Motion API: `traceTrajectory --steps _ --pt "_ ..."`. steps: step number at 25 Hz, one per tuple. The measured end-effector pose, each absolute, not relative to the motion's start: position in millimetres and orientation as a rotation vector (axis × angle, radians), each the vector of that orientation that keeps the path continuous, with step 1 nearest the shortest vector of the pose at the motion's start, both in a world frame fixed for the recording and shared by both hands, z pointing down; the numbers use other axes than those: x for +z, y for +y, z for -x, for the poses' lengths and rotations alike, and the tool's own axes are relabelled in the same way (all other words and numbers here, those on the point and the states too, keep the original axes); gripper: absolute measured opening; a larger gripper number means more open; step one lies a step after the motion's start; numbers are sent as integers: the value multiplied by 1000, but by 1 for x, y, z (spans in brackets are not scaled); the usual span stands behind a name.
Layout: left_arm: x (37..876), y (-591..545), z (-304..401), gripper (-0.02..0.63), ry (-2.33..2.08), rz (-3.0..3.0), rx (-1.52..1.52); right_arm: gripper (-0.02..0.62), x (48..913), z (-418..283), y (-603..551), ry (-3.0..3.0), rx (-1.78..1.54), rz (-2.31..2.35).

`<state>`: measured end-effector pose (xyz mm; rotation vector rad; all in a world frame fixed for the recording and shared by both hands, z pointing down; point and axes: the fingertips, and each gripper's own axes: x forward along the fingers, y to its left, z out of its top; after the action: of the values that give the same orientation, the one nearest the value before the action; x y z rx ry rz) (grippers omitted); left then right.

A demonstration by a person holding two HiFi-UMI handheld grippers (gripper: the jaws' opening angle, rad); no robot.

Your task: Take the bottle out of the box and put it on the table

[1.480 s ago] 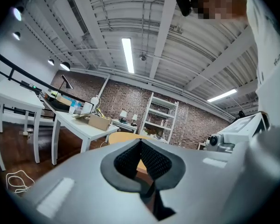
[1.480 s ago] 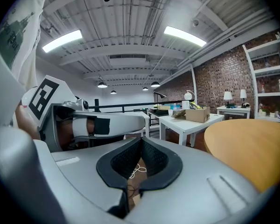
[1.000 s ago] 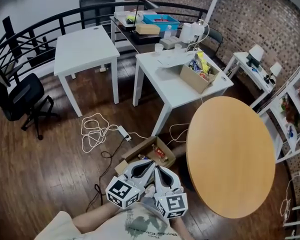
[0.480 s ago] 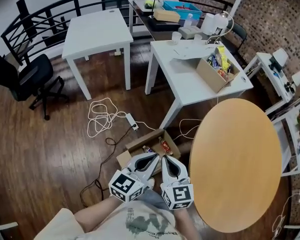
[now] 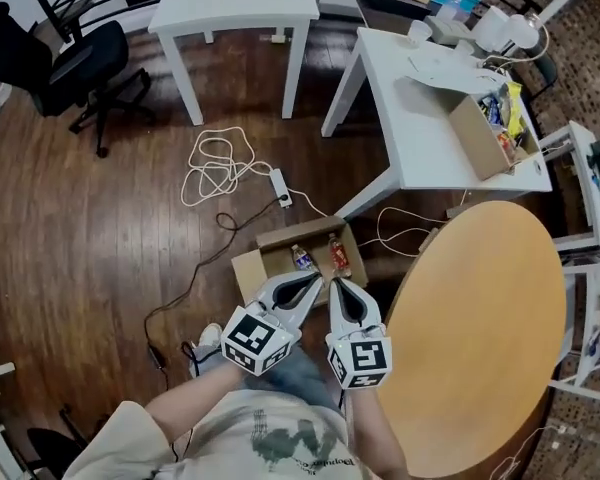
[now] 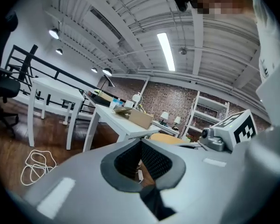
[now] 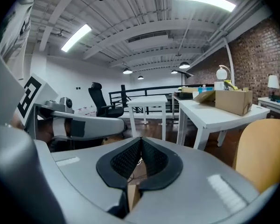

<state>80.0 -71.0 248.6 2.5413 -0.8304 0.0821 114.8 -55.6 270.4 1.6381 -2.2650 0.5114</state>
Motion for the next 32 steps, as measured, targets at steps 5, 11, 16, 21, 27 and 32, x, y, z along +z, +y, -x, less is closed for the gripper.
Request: traceTrajectory --steps 5,11,16,21,27,32 --pt "305 -78 -69 -3 -891 -2428 147 0 335 -109 -70 -2252 620 -1552" --pt "402 -82 -57 -3 -923 -2304 242 0 437 -92 -80 -2236 745 -1386" --pt "479 -71 -55 -3 -887 -2232 277 26 528 -80 -76 -2177 793 -1234" --pt "566 -71 -50 -3 -910 -2164 279 38 634 -83 -64 -2087 926 -1134" --pt "662 -76 -44 -3 -874 -2155 334 75 743 -94 -57 -1991 1020 -1089" --pt "708 -72 -42 -3 -890 -2109 346 104 807 -105 -61 -1935 986 -1078"
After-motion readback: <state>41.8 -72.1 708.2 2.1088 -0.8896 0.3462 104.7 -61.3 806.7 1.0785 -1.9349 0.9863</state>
